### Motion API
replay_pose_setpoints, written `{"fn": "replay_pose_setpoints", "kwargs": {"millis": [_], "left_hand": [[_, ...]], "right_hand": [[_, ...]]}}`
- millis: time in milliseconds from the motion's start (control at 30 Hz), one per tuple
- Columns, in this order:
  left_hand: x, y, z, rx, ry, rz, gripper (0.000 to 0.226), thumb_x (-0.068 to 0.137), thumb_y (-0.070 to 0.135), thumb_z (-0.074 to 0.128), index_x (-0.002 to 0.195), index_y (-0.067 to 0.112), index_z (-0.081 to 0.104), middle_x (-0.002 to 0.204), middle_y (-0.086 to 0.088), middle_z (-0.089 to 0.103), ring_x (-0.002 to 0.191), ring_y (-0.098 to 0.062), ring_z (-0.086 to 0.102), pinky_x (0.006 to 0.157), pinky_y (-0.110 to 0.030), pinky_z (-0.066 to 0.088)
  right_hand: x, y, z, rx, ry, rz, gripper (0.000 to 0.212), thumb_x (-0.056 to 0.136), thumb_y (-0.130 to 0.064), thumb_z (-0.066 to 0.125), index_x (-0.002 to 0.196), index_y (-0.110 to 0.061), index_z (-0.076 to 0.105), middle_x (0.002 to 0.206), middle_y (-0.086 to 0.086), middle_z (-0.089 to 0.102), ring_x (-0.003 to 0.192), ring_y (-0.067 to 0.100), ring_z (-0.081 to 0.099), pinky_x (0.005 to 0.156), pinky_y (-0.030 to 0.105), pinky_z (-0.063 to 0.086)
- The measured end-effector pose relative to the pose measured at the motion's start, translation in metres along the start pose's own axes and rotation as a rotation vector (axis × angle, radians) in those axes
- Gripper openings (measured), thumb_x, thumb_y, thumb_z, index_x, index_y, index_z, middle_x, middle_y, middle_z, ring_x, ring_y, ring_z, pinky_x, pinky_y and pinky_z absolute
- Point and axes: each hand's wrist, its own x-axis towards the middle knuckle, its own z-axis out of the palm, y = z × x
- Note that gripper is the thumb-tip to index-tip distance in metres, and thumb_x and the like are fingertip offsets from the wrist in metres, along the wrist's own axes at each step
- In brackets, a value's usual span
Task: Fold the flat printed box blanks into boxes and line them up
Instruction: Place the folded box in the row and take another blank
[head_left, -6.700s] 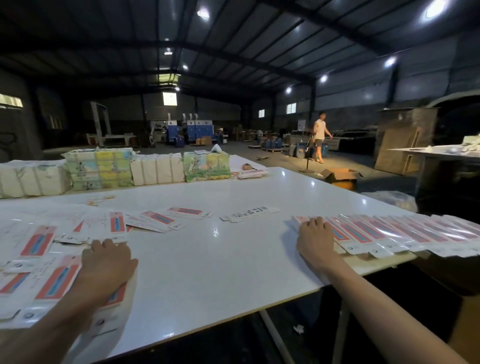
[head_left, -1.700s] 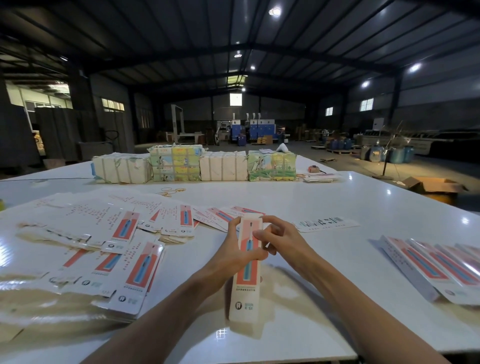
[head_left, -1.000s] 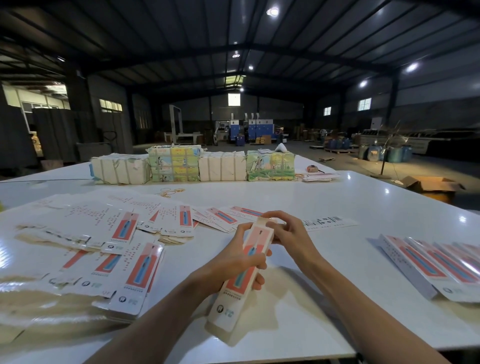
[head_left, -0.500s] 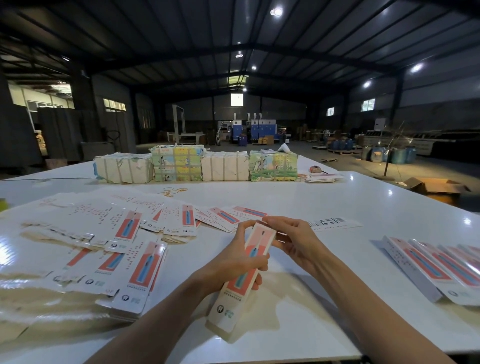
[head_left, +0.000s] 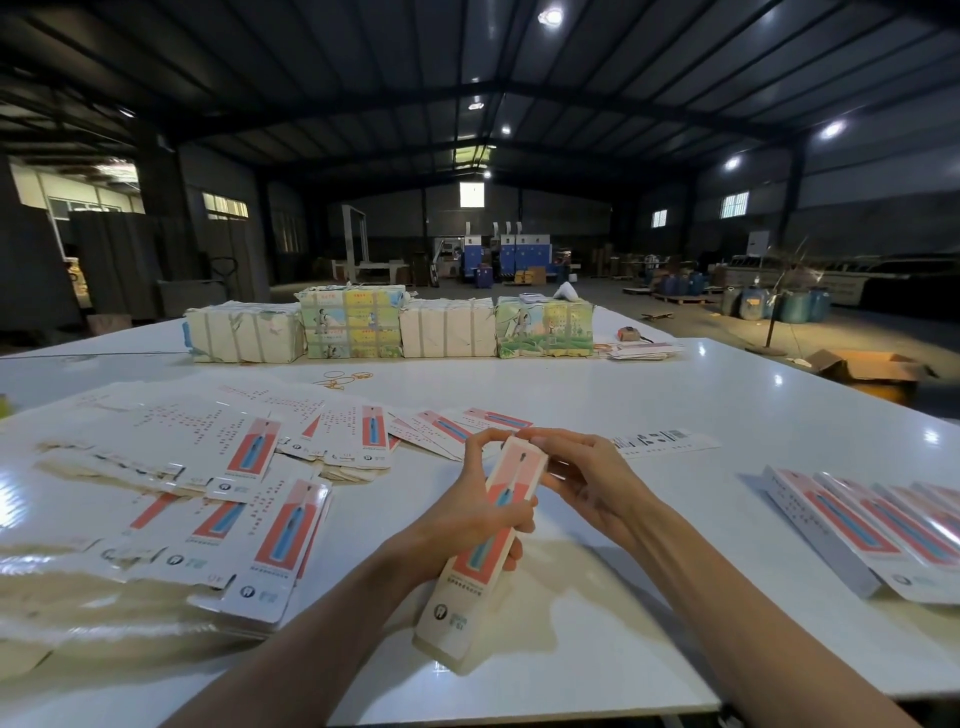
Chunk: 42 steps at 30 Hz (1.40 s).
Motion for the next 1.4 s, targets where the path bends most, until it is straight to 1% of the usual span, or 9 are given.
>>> {"fn": "replay_pose_setpoints", "kwargs": {"millis": [167,267,467,800,933,1033,1133,1300,1400], "left_hand": [[0.005,-0.007,-0.003,-0.066,0.044,0.024,0.083,0.077,0.023,0.083,0.127,0.070,0.036,0.098,-0.002,0.071,0.072,-0.036,0.077,0.061,-0.041,0.062],[0.007,-0.007,-0.005,-0.098,0.114,0.004,0.083,0.075,0.026,0.083,0.120,0.074,0.034,0.104,-0.011,0.071,0.072,-0.033,0.077,0.060,-0.039,0.062],[0.005,-0.005,-0.006,-0.129,0.123,-0.008,0.083,0.080,0.022,0.082,0.128,0.067,0.031,0.109,-0.014,0.070,0.074,-0.032,0.077,0.063,-0.038,0.062],[0.005,-0.009,-0.008,-0.241,0.038,-0.064,0.075,0.081,0.025,0.079,0.127,0.065,0.035,0.098,-0.010,0.078,0.075,-0.033,0.075,0.065,-0.039,0.061],[0.013,-0.012,-0.002,-0.391,0.104,-0.072,0.085,0.082,0.025,0.088,0.138,0.057,0.032,0.109,-0.015,0.076,0.086,-0.035,0.077,0.070,-0.042,0.062],[0.019,-0.010,0.000,-0.565,0.197,-0.024,0.089,0.086,0.008,0.084,0.144,0.048,0.029,0.123,-0.017,0.072,0.098,-0.035,0.078,0.076,-0.044,0.064],[0.017,-0.007,-0.004,-0.704,0.318,0.022,0.083,0.093,-0.008,0.068,0.148,0.042,0.032,0.136,-0.016,0.064,0.109,-0.036,0.074,0.084,-0.051,0.064],[0.005,0.004,-0.005,-0.963,0.270,0.074,0.056,0.096,-0.003,0.052,0.145,0.026,0.049,0.141,-0.025,0.062,0.123,-0.044,0.066,0.097,-0.059,0.058],[-0.003,0.010,-0.007,-0.935,0.155,0.071,0.030,0.099,0.011,0.051,0.128,0.014,0.058,0.126,-0.027,0.066,0.112,-0.040,0.069,0.083,-0.048,0.061]], "right_hand": [[0.001,0.004,0.009,0.087,-0.060,0.026,0.025,0.101,-0.020,0.069,0.119,-0.005,0.079,0.125,0.018,0.075,0.108,0.026,0.074,0.089,0.034,0.062],[-0.002,0.011,0.018,-0.045,-0.117,-0.042,0.037,0.098,-0.006,0.071,0.135,-0.014,0.069,0.125,0.017,0.075,0.114,0.032,0.073,0.097,0.037,0.061],[-0.008,0.014,0.022,-0.271,-0.046,-0.150,0.029,0.099,-0.012,0.073,0.128,-0.013,0.072,0.118,0.011,0.078,0.115,0.031,0.074,0.105,0.048,0.057],[-0.010,0.013,0.015,-0.534,-0.055,-0.303,0.020,0.101,-0.026,0.071,0.120,-0.026,0.079,0.116,-0.002,0.079,0.101,0.025,0.076,0.092,0.035,0.063],[-0.005,0.025,0.022,-0.450,-0.070,-0.225,0.023,0.108,-0.029,0.060,0.129,-0.033,0.069,0.121,-0.009,0.077,0.110,0.015,0.075,0.084,0.026,0.062],[-0.002,0.025,0.025,-0.431,0.043,-0.206,0.029,0.110,-0.033,0.055,0.139,-0.034,0.054,0.127,-0.007,0.069,0.099,0.005,0.075,0.074,0.020,0.059],[-0.004,0.023,0.022,-0.709,0.185,-0.317,0.026,0.109,-0.039,0.055,0.134,-0.035,0.047,0.127,-0.002,0.064,0.090,0.003,0.072,0.071,0.020,0.058],[-0.026,0.026,0.044,-1.195,0.026,-0.283,0.059,0.093,-0.079,0.049,0.135,-0.038,0.047,0.123,-0.010,0.061,0.102,0.011,0.066,0.085,0.042,0.058],[-0.030,0.031,0.061,-1.526,-0.044,-0.322,0.064,0.102,-0.056,0.056,0.150,-0.019,0.036,0.133,0.006,0.051,0.116,0.030,0.060,0.085,0.044,0.053]]}}
